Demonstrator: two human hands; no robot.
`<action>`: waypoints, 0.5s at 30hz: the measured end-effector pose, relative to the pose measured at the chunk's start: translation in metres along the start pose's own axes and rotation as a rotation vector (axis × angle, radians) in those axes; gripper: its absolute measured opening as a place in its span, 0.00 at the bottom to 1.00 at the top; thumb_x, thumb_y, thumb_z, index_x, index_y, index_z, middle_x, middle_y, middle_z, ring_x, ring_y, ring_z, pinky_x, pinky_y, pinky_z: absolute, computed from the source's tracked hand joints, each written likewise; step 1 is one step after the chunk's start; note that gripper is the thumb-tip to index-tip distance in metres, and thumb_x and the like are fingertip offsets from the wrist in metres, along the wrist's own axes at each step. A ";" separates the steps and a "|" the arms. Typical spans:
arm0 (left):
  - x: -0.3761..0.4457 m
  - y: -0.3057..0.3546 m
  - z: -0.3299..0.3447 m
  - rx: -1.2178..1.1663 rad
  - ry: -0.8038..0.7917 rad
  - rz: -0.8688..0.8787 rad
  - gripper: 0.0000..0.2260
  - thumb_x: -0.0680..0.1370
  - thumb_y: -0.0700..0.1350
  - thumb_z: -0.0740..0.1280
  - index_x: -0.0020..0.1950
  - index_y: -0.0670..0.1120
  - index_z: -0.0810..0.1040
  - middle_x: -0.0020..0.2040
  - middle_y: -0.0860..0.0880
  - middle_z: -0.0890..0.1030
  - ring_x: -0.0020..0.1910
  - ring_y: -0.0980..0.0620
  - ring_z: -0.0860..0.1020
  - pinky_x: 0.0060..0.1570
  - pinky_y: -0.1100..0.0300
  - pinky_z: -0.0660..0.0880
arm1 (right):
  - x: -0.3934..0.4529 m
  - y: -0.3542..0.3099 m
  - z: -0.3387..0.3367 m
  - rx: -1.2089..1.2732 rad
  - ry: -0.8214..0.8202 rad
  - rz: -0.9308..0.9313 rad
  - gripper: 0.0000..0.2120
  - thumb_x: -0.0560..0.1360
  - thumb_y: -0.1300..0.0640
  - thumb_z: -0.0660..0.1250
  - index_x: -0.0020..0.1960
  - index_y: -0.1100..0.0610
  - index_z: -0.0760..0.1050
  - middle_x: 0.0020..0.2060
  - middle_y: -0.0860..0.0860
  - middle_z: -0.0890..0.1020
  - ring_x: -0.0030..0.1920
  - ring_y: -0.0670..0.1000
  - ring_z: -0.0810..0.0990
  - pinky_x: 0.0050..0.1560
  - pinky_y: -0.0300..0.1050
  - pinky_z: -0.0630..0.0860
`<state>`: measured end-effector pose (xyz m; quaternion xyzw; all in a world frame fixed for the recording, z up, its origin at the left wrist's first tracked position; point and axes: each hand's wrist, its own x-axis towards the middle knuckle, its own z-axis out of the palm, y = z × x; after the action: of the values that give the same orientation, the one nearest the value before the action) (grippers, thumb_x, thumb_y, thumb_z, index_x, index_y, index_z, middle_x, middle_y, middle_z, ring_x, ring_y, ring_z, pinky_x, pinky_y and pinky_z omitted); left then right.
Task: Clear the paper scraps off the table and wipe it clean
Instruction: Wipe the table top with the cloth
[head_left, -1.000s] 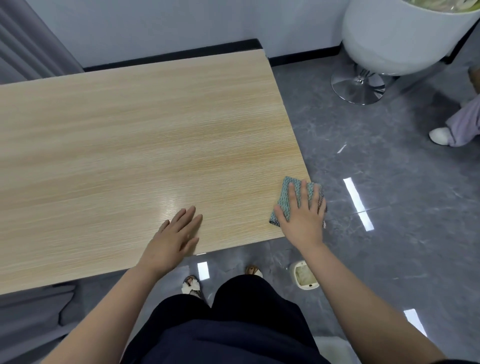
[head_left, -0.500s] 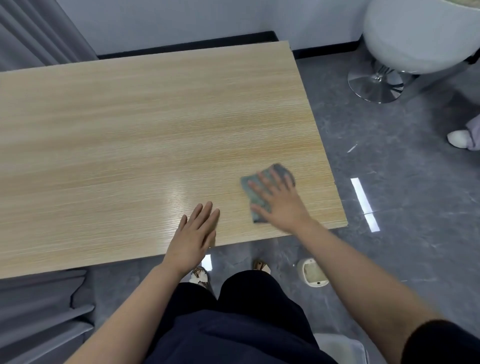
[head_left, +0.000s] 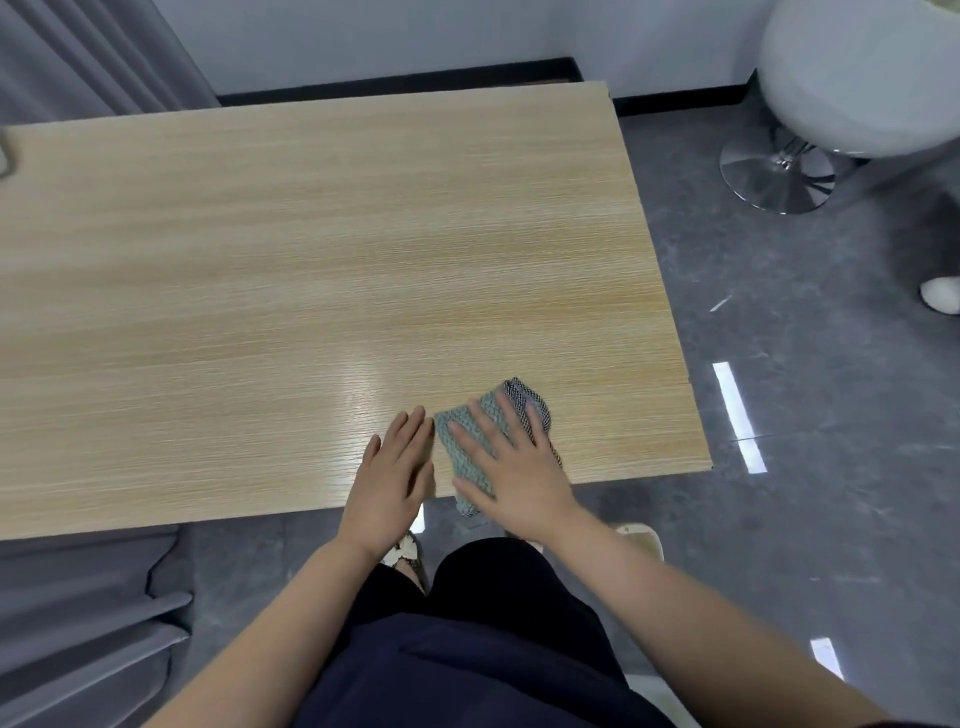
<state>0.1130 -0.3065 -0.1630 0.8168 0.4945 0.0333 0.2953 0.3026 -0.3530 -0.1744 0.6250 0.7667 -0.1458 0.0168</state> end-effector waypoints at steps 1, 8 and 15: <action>0.000 0.001 0.001 0.027 0.004 0.004 0.30 0.76 0.58 0.42 0.77 0.49 0.54 0.75 0.59 0.49 0.75 0.59 0.45 0.71 0.60 0.41 | 0.002 0.007 -0.001 -0.008 -0.013 -0.045 0.30 0.79 0.34 0.42 0.77 0.44 0.44 0.76 0.49 0.46 0.76 0.55 0.37 0.72 0.58 0.33; 0.000 0.000 0.002 0.070 0.008 0.004 0.29 0.77 0.57 0.41 0.76 0.50 0.55 0.76 0.58 0.50 0.75 0.59 0.46 0.71 0.60 0.41 | 0.051 0.096 -0.034 -0.039 0.034 0.217 0.30 0.77 0.33 0.37 0.75 0.42 0.37 0.77 0.47 0.43 0.76 0.53 0.36 0.72 0.56 0.32; 0.004 -0.007 -0.004 0.078 0.060 0.071 0.25 0.78 0.54 0.50 0.73 0.47 0.65 0.74 0.52 0.62 0.74 0.52 0.58 0.70 0.56 0.57 | 0.061 0.102 -0.037 0.020 0.094 0.528 0.29 0.79 0.37 0.39 0.76 0.45 0.38 0.77 0.49 0.42 0.75 0.58 0.36 0.73 0.61 0.34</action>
<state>0.1081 -0.2987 -0.1648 0.8433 0.4749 0.0488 0.2469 0.3937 -0.2676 -0.1722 0.8095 0.5756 -0.1148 0.0127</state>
